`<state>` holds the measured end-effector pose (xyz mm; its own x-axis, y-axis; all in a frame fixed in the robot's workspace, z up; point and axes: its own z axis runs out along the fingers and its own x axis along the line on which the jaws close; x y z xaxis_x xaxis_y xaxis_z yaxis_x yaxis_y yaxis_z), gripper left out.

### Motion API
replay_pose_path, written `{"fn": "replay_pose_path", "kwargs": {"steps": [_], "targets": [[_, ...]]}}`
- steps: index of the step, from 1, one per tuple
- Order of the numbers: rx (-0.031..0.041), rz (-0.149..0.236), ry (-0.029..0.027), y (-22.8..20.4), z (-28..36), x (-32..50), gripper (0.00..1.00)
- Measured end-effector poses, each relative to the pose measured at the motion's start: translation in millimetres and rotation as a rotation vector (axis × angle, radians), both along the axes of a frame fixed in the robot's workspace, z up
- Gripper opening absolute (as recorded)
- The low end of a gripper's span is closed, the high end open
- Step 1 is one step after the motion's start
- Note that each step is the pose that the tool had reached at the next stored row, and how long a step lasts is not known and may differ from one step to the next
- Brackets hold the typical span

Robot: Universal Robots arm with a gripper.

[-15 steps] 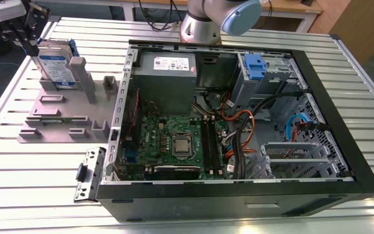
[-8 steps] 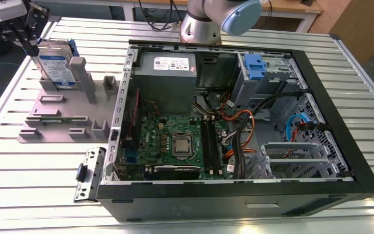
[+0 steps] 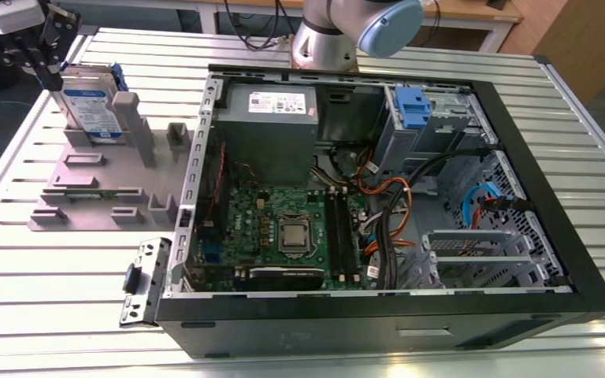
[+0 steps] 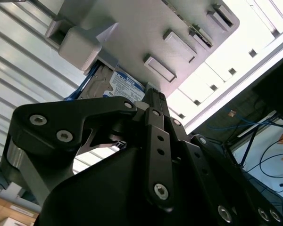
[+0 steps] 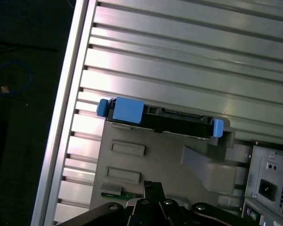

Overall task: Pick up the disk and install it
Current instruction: 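Pick up the disk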

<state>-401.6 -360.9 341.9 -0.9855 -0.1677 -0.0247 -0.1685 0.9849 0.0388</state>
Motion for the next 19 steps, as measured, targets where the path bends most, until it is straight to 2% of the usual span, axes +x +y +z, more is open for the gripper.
{"fn": "replay_pose_path", "kwargs": {"steps": [19], "targets": [[0.0000, 0.034, -0.0001, 0.0, 0.0, 0.0, 0.10]]}}
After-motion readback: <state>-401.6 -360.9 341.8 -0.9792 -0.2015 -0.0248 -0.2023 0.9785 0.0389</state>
